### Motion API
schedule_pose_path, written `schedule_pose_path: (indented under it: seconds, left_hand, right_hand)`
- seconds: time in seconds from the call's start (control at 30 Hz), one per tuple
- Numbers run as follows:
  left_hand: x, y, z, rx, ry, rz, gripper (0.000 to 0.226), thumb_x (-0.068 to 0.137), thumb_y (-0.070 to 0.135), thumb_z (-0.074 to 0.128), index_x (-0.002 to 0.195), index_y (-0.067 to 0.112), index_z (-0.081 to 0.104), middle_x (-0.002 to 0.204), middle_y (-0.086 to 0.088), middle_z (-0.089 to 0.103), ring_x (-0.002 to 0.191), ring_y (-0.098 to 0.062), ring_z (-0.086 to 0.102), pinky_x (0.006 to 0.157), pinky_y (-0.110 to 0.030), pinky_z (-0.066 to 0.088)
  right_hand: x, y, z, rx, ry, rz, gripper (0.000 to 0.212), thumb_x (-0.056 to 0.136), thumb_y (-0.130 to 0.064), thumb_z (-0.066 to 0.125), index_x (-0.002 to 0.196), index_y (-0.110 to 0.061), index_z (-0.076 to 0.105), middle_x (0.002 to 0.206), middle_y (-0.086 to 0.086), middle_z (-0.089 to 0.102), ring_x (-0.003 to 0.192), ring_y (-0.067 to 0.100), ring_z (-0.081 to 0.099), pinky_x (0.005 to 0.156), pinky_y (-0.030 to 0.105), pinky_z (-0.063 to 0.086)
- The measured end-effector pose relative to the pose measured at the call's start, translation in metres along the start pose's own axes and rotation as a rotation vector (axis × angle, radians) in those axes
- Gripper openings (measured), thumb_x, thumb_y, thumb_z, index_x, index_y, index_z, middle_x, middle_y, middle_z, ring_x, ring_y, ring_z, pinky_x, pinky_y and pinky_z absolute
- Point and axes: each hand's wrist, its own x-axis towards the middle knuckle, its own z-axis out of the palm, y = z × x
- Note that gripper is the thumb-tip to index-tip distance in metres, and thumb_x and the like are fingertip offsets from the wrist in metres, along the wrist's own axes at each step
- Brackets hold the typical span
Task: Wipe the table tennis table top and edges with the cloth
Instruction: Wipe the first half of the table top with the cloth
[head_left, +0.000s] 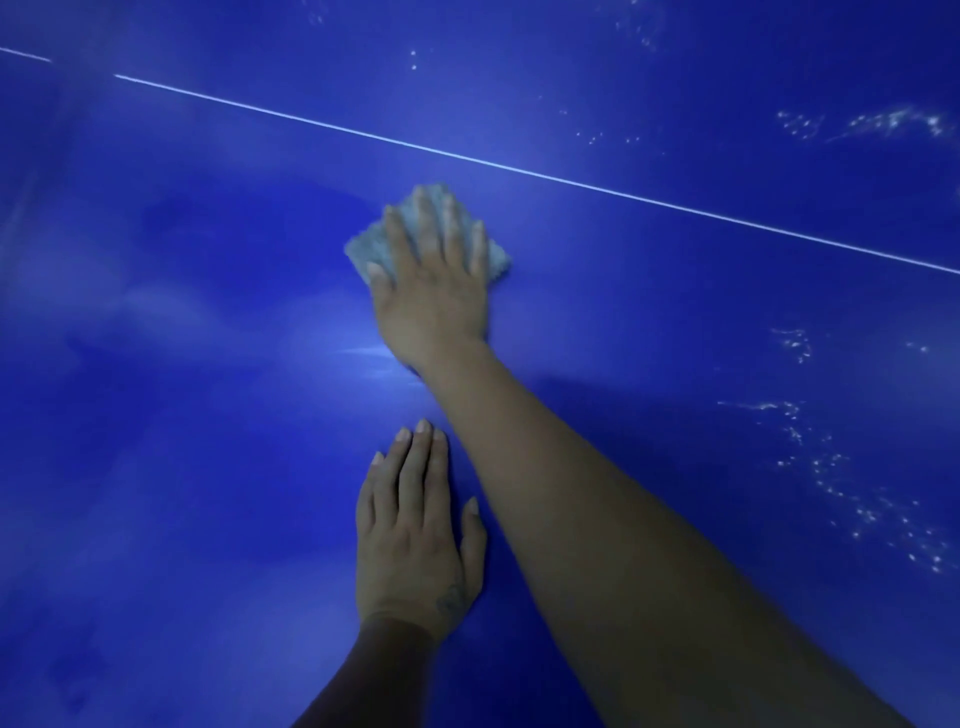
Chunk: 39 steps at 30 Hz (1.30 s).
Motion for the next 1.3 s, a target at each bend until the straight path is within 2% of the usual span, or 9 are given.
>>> schedule_pose_path:
  seconds: [0.1,0.23,0.5,0.67,0.77,0.93,1.1,1.2,1.3]
  left_hand:
    - [0.0,0.0,-0.001,0.003,-0.014,0.016,0.072,0.097,0.035,0.043,0.157,-0.005,0.048,0.166,-0.018,0.045,0.156,-0.039,0.041,0.125,-0.061,0.035]
    - [-0.001,0.001,0.003,-0.001,0.038,-0.009,0.07,0.101,0.036,0.047,0.16,-0.002,0.045,0.168,-0.015,0.044,0.158,-0.036,0.037,0.131,-0.053,0.026]
    - [-0.004,-0.003,0.011,0.006,0.04,-0.003,0.071,0.105,0.041,0.044,0.165,0.004,0.038,0.172,-0.011,0.036,0.161,-0.034,0.03,0.134,-0.049,0.018]
    - [-0.003,-0.001,0.009,0.002,0.065,0.001,0.069,0.104,0.038,0.045,0.163,0.001,0.041,0.169,-0.014,0.041,0.16,-0.035,0.032,0.134,-0.049,0.019]
    - [-0.003,0.0,0.008,0.011,0.059,-0.002,0.069,0.105,0.038,0.044,0.162,0.001,0.041,0.169,-0.014,0.041,0.159,-0.035,0.031,0.133,-0.05,0.02]
    - [-0.004,0.001,0.008,0.024,0.055,-0.004,0.07,0.103,0.038,0.045,0.162,0.001,0.042,0.169,-0.015,0.042,0.158,-0.039,0.035,0.13,-0.053,0.025]
    - [-0.003,0.0,0.009,0.018,0.059,0.001,0.071,0.102,0.039,0.045,0.162,0.0,0.042,0.168,-0.018,0.042,0.156,-0.041,0.036,0.128,-0.056,0.026]
    - [-0.004,-0.002,0.009,0.012,0.07,0.013,0.07,0.103,0.037,0.045,0.161,-0.001,0.042,0.168,-0.018,0.042,0.157,-0.041,0.036,0.129,-0.057,0.027]
    - [-0.004,-0.003,0.01,-0.005,0.078,0.011,0.07,0.104,0.038,0.044,0.162,0.0,0.041,0.169,-0.017,0.04,0.159,-0.039,0.034,0.131,-0.055,0.024]
  right_hand:
    - [0.035,-0.005,-0.004,0.022,-0.014,0.01,0.066,0.11,-0.054,0.031,0.171,-0.03,0.018,0.18,0.001,0.0,0.166,0.027,-0.007,0.132,0.052,-0.006]
    - [0.033,0.043,-0.014,0.033,0.047,0.067,0.066,0.108,-0.058,0.033,0.169,-0.033,0.025,0.18,-0.003,0.01,0.166,0.024,0.002,0.133,0.048,0.0]
    - [-0.058,0.233,-0.05,-0.006,0.175,0.57,0.063,0.112,-0.051,0.032,0.167,-0.023,0.028,0.178,0.007,0.015,0.165,0.03,0.01,0.131,0.053,0.013]
    - [-0.097,0.287,-0.065,0.072,0.176,0.908,0.069,0.112,-0.053,0.022,0.171,-0.019,0.014,0.18,0.011,0.0,0.166,0.033,-0.005,0.129,0.066,-0.004]
    - [-0.082,0.264,-0.057,0.036,0.207,0.858,0.068,0.112,-0.049,0.024,0.17,-0.015,0.017,0.179,0.016,0.003,0.165,0.038,-0.005,0.128,0.069,-0.004]
    - [-0.062,0.176,-0.033,-0.051,0.167,0.497,0.068,0.111,-0.051,0.025,0.17,-0.019,0.019,0.179,0.011,0.005,0.166,0.032,-0.002,0.133,0.053,0.001]
    - [-0.108,0.134,-0.016,0.0,0.14,0.199,0.066,0.113,-0.053,0.027,0.17,-0.021,0.022,0.179,0.008,0.009,0.166,0.028,0.002,0.134,0.049,0.005]
    - [-0.137,0.181,-0.021,-0.011,0.17,0.217,0.063,0.113,-0.051,0.033,0.168,-0.021,0.032,0.178,0.007,0.018,0.165,0.029,0.012,0.133,0.049,0.012]
    - [-0.161,0.254,-0.036,-0.045,0.192,0.442,0.06,0.112,-0.047,0.035,0.165,-0.018,0.034,0.176,0.011,0.022,0.163,0.036,0.018,0.129,0.055,0.02]
